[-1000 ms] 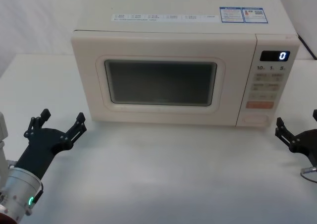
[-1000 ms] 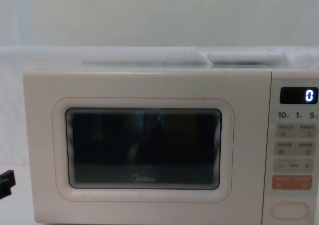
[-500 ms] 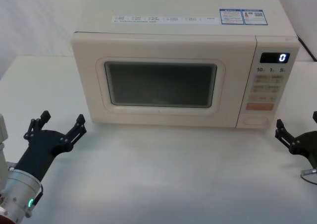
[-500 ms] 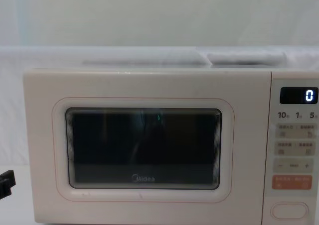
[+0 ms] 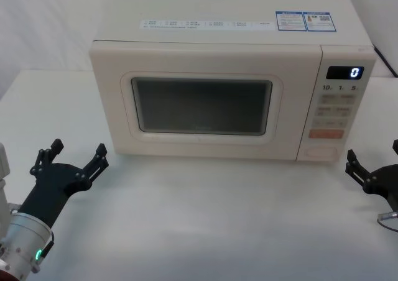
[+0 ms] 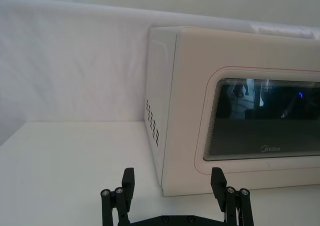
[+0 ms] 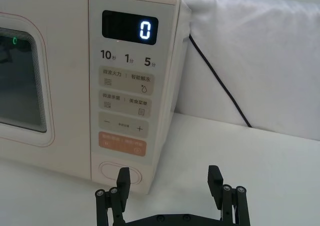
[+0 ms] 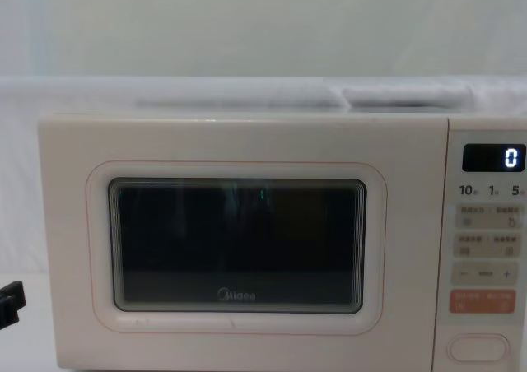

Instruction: Press the button to open the microwave door with one hand; close the microwave door with the other hand.

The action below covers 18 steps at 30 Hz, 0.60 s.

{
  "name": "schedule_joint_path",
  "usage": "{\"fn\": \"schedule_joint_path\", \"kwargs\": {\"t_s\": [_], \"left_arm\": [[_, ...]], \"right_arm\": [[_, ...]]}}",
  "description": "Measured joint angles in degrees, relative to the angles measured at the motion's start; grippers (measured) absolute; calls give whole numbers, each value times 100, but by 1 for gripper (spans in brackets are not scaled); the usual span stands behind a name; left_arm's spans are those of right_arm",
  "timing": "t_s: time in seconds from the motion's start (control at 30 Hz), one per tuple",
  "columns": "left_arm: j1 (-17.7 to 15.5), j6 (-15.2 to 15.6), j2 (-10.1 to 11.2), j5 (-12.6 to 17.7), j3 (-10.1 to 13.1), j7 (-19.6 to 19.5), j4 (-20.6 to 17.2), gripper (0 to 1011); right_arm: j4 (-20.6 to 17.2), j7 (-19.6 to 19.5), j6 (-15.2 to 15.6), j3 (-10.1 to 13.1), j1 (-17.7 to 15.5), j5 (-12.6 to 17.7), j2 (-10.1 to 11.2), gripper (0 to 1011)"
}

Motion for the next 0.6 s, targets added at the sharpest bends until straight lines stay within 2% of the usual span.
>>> {"fn": "schedule_joint_path", "kwargs": {"t_s": [0.6], "left_arm": [[0, 0, 0, 0, 0, 0, 0, 1001]], "right_arm": [[0, 0, 0, 0, 0, 0, 0, 1002]]}}
